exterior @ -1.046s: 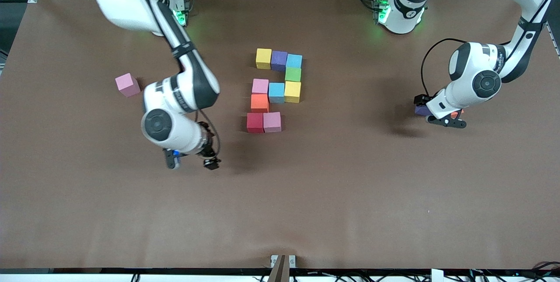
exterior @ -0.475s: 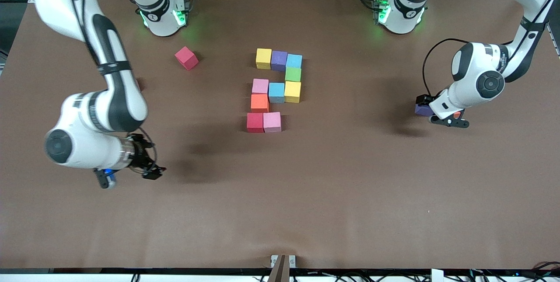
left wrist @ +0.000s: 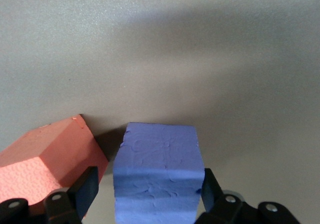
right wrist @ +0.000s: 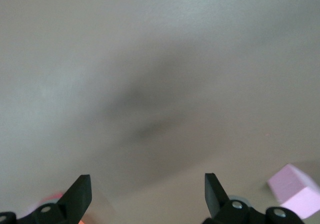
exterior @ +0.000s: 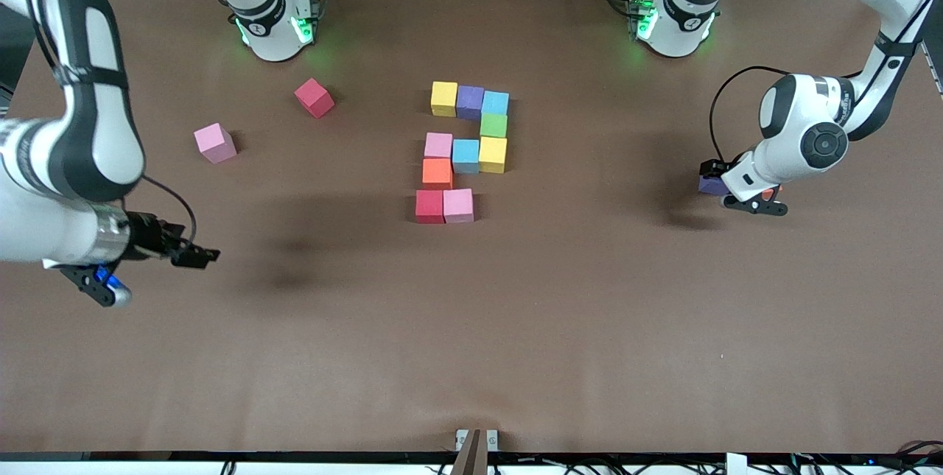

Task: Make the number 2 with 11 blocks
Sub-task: 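Withdraw the right gripper while the left gripper grasps the purple cube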

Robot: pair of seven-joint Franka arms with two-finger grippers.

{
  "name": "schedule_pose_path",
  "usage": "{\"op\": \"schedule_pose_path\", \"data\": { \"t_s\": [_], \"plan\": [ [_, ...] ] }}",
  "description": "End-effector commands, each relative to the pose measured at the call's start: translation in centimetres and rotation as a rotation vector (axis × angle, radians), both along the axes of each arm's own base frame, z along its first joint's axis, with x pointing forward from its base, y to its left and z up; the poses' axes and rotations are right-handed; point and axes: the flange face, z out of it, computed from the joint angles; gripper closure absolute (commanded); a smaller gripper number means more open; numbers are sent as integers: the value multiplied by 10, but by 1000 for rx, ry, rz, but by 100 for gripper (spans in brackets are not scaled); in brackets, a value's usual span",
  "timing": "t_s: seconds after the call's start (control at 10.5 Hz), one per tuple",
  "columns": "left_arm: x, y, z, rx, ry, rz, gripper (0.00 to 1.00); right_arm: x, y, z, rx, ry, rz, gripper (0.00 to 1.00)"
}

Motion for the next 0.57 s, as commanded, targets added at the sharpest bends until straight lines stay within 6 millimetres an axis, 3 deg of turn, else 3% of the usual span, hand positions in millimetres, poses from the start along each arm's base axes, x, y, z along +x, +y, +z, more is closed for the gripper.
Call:
{"op": "schedule_pose_path", "data": {
  "t_s": [0.0,0.19,0.48],
  "plan": [
    [2,2,-5,1,1,-8,14,-46,13,48,4,-66,179,0],
    [3,1,-7,-3,2,-6,21,-57,43,89,-141,-128,313,0],
    [3,1,-11,-9,7,-5,34,-75,57,137,-148,-192,339,0]
  ]
}}
